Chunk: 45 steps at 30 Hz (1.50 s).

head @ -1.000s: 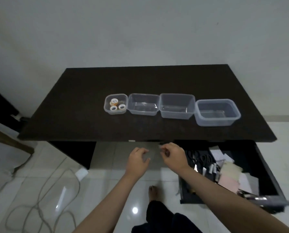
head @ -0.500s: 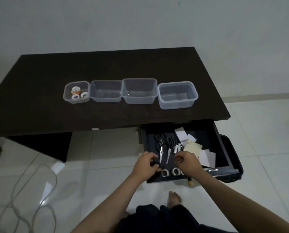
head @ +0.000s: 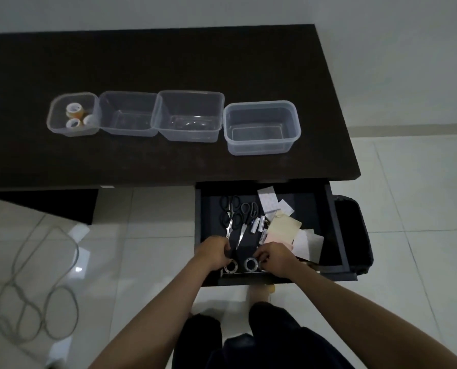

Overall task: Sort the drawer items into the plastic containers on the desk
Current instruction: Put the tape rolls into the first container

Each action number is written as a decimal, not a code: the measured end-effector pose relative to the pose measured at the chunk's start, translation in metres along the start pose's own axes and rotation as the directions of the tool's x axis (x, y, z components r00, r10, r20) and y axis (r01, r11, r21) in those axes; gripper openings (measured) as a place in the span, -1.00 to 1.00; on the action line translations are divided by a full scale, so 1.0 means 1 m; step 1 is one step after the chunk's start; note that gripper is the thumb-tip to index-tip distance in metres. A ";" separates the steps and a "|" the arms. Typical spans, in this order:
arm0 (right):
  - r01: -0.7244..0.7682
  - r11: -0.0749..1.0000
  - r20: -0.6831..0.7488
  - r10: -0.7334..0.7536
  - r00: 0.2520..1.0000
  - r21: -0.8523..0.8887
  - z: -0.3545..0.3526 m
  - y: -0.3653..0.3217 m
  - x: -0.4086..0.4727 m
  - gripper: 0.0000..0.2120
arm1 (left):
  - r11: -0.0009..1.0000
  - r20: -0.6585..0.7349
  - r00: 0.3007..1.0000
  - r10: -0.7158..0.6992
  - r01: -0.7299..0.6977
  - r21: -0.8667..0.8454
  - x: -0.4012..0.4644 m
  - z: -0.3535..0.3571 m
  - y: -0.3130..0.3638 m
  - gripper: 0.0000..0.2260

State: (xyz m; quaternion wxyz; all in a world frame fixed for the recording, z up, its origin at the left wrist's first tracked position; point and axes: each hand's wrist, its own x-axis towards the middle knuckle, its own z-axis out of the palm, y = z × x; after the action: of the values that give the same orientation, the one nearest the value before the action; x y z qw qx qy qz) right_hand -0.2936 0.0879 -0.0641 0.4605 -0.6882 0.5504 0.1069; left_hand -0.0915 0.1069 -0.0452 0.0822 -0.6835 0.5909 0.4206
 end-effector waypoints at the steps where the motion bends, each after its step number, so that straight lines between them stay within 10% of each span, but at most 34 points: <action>1: 0.013 0.999 0.008 -0.012 1.000 -0.029 0.000 -0.001 0.004 -0.69 | 1.000 0.016 1.000 -0.013 0.013 0.009 0.003 0.001 0.001 -0.76; 10: 0.089 0.938 0.114 -0.053 0.992 -0.336 0.006 0.001 0.028 -0.69 | 0.995 0.131 0.989 -0.063 0.073 -0.069 0.018 0.023 0.001 -0.76; 45: 0.196 0.957 -0.442 -0.084 0.893 0.214 -0.030 -0.063 0.015 -0.86 | 0.931 -0.329 0.938 -0.109 -0.021 -0.365 -0.016 -0.054 -0.002 -0.91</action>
State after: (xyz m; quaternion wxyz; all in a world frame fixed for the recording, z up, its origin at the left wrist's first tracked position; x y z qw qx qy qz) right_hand -0.2450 0.0538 -0.0251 0.4188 -0.6685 0.5957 -0.1513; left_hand -0.0633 0.0865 -0.0008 -0.1405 -0.7630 0.4924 0.3946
